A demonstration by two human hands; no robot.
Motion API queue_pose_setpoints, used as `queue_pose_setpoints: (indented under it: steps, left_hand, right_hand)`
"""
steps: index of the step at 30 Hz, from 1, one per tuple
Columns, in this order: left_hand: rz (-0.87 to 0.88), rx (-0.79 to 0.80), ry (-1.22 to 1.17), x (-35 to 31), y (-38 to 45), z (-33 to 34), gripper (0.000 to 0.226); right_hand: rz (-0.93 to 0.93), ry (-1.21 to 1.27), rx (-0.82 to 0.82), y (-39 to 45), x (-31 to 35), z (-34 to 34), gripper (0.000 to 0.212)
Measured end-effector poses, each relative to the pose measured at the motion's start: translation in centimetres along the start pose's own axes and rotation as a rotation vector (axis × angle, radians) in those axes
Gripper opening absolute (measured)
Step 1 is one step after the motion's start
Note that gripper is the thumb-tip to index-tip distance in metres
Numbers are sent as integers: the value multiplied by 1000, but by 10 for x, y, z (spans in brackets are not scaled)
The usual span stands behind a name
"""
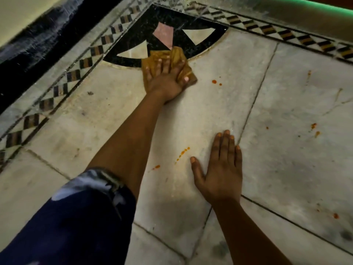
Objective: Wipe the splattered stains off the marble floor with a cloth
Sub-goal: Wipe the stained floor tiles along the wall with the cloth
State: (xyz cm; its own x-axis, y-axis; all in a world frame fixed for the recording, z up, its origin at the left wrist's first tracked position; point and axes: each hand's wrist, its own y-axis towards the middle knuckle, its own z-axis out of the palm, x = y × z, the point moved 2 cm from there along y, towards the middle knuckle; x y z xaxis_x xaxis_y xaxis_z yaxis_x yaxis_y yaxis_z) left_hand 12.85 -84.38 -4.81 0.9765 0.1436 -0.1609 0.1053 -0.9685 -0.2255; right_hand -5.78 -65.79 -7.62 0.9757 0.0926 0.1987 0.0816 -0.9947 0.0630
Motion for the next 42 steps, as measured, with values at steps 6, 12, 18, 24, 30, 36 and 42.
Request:
queue_pose_setpoints:
  steps: [6, 12, 18, 24, 30, 36, 42]
  left_hand:
    - [15, -59, 33, 49, -24, 4, 63]
    - [-285, 5, -131, 32, 26, -23, 70]
    - [188, -11, 17, -28, -19, 15, 66]
    - [34, -47, -103, -21, 15, 5, 57]
    - [131, -8, -252, -71, 24, 0, 48]
    - [417, -3, -51, -63, -7, 20, 50]
    - [138, -2, -19, -59, 32, 7, 57]
  right_hand:
    - [-5, 13, -6, 0, 0, -1, 84]
    - [-2, 23, -1, -1, 2, -1, 84]
    - [9, 31, 6, -1, 2, -2, 83]
    - [6, 54, -9, 0, 1, -2, 83]
    - [0, 55, 12, 0, 1, -1, 83]
    - [3, 66, 9, 0, 1, 0, 82]
    - [4, 87, 10, 0, 1, -1, 82]
